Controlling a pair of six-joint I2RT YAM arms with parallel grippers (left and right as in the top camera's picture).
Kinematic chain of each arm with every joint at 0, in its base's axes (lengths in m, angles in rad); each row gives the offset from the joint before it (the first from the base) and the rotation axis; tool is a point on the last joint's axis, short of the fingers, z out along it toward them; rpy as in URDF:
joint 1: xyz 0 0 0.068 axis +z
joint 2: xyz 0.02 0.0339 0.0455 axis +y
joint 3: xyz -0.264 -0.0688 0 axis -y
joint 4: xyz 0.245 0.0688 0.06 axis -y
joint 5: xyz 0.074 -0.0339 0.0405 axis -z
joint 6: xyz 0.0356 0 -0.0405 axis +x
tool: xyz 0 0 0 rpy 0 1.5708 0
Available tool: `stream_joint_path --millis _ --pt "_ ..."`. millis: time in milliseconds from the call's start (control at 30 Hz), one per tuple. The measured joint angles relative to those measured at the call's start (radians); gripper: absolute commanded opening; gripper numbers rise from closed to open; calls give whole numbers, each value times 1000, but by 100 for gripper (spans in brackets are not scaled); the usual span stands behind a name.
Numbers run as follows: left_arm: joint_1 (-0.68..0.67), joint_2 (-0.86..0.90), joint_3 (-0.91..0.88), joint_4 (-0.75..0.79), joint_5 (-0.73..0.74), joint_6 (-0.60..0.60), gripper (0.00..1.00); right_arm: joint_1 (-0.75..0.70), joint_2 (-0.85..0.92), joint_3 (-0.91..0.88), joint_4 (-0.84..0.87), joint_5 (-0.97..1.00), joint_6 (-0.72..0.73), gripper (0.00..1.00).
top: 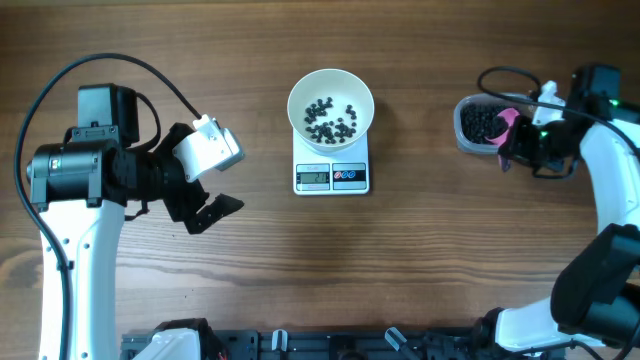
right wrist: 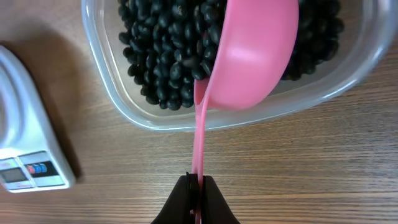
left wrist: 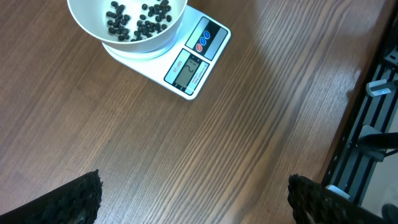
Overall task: Scoop item into bowl and weigh 150g on scale
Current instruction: 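Dip the pink scoop into the black beans and scoop again, then carry the filled scoop left over the white bowl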
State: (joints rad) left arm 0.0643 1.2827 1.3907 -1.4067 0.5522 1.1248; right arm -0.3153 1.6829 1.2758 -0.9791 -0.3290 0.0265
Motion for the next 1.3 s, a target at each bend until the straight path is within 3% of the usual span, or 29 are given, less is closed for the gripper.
stream_joint_path --millis 733,1300 --pt "0 0 0 0 0 0 100 -169 0 0 -5 -368 -25 4" --pt "0 0 0 0 0 0 100 -163 -42 0 -6 -673 -54 4"
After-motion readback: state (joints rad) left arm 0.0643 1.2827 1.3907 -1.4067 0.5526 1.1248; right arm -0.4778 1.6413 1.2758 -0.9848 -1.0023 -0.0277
